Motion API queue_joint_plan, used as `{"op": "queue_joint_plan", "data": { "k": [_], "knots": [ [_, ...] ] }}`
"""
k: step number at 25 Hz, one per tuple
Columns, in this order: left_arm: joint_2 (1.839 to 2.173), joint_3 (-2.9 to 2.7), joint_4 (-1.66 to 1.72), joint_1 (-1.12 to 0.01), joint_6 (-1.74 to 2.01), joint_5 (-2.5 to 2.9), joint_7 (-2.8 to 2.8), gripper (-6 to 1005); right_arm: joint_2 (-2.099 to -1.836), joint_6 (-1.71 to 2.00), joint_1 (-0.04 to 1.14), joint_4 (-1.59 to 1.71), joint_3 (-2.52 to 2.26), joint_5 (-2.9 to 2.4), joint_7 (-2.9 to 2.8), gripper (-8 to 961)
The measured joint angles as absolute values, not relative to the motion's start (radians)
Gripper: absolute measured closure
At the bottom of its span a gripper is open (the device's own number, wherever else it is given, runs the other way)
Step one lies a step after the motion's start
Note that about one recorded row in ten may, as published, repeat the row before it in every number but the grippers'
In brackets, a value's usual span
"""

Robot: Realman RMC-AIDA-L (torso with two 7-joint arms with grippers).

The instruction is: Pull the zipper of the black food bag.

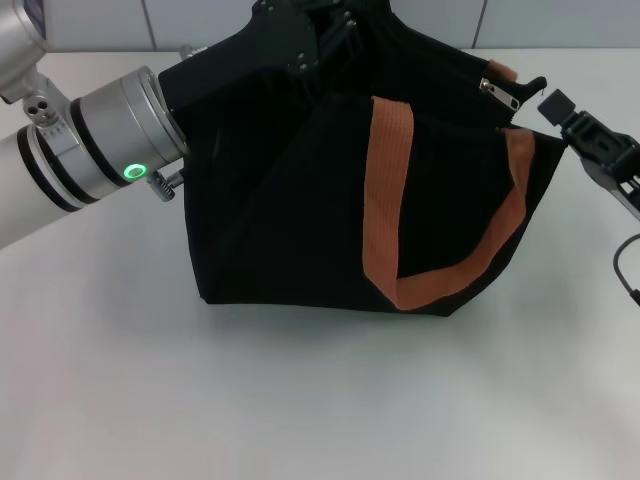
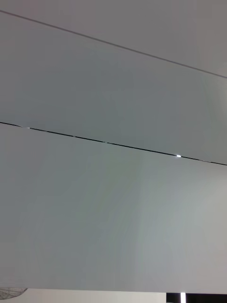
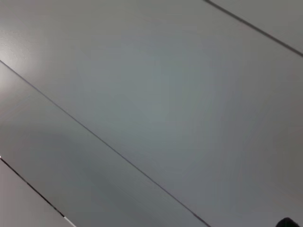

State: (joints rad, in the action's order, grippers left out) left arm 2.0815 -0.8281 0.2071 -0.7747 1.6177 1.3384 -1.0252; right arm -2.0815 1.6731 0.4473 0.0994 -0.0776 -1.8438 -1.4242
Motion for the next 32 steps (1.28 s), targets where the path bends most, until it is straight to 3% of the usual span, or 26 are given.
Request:
{"op": "queue_joint_plan", "data": {
  "k": [19,27,32],
  "knots": [
    [2.081,-0.831,0.198,-0.775,1.615,1.338,-1.026,911,-2.086,1.744,0.450,0.072,-0.063,-1.851,-1.278,892],
    [2.082,-0.829,0.198,-0.775,1.613,1.338,-1.026,909,-2.085,1.745,0.449,0.037,-0.059,-1.846,-1.228,585],
    [2.082,-0.830,0.198,-0.780,1.611,1.338,-1.026,907,-2.086,1.709,0.452,0.032,-0.053,-1.846,-1.232,595]
  ]
}}
